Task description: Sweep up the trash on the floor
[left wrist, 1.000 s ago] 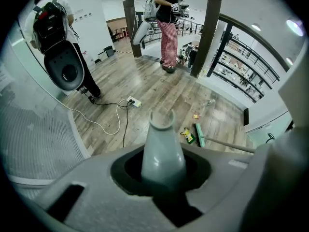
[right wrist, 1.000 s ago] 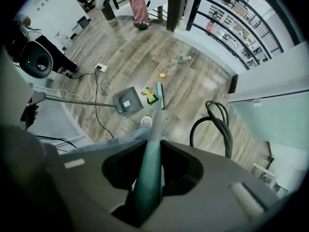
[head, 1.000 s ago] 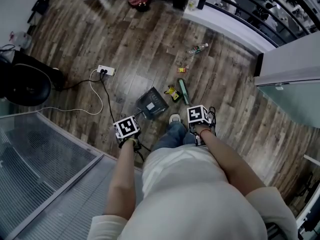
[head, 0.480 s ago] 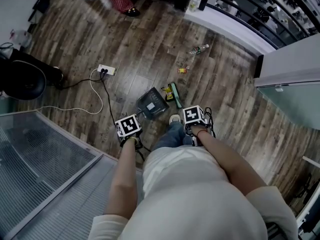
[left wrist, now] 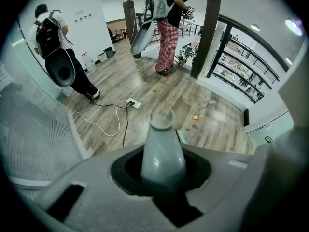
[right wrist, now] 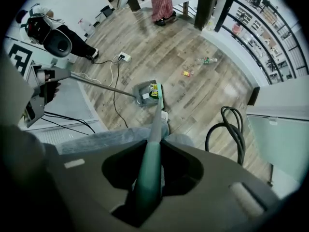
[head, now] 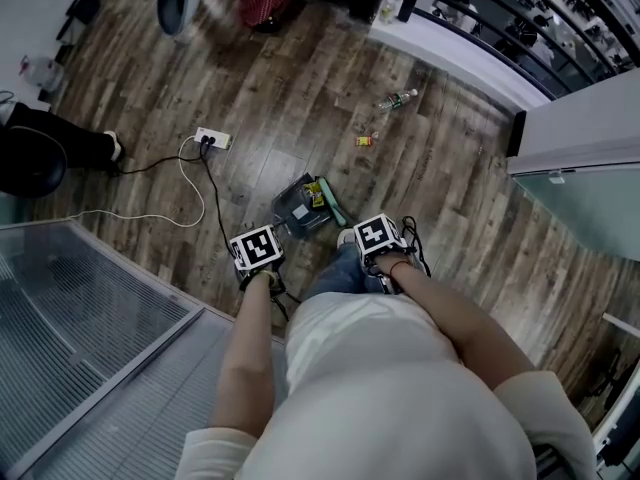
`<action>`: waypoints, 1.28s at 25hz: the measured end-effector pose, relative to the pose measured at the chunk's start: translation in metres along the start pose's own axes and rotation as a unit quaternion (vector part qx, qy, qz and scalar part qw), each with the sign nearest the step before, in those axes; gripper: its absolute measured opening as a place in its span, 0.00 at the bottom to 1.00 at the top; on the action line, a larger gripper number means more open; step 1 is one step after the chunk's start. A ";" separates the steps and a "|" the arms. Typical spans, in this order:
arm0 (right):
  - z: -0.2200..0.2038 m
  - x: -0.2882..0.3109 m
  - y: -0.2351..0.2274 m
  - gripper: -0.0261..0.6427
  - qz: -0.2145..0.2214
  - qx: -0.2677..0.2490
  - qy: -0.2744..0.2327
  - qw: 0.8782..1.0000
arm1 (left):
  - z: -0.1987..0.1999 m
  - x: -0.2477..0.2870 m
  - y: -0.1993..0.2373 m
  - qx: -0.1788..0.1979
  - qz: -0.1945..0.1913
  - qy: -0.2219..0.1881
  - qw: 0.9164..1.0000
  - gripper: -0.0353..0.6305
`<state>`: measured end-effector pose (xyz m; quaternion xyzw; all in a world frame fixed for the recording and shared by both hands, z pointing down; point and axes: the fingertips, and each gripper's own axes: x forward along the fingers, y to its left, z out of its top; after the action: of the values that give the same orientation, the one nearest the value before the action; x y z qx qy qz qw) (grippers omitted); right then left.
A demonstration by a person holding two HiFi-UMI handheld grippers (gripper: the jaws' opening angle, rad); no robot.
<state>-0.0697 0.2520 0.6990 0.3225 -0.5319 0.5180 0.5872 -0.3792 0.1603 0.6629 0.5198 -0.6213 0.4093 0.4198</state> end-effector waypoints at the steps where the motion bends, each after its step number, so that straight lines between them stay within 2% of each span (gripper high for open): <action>1: 0.000 0.000 0.003 0.19 -0.001 -0.007 0.001 1.000 | 0.000 0.000 -0.001 -0.001 -0.003 0.000 1.000 0.19; 5: 0.000 0.000 0.006 0.19 -0.013 -0.030 0.003 0.999 | 0.001 -0.002 0.007 0.005 0.013 0.001 1.000 0.19; 9: 0.000 0.000 0.009 0.18 -0.020 -0.058 0.003 0.998 | -0.002 0.002 0.000 -0.001 -0.003 0.004 1.000 0.19; 14: -0.001 -0.002 0.012 0.19 -0.022 -0.078 0.005 0.997 | 0.003 -0.001 0.006 0.007 0.013 -0.003 1.000 0.19; 16: 0.000 -0.004 0.010 0.18 -0.022 -0.086 0.007 0.996 | 0.001 0.002 -0.003 0.000 -0.002 0.003 1.000 0.19; 19: -0.002 -0.004 0.014 0.19 -0.011 -0.101 0.013 0.995 | -0.006 0.009 -0.015 -0.015 -0.031 0.014 0.999 0.19; 25: -0.009 -0.007 0.033 0.19 0.033 -0.140 0.019 0.989 | -0.007 0.008 -0.014 -0.014 -0.029 0.014 0.999 0.19; 32: -0.010 -0.015 0.032 0.19 0.030 -0.149 0.017 0.988 | -0.010 0.006 -0.009 -0.011 -0.027 0.015 0.999 0.20</action>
<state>-0.0955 0.2653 0.6774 0.2065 -0.6025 0.4553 0.6221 -0.3698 0.1668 0.6726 0.5255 -0.6050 0.3990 0.4457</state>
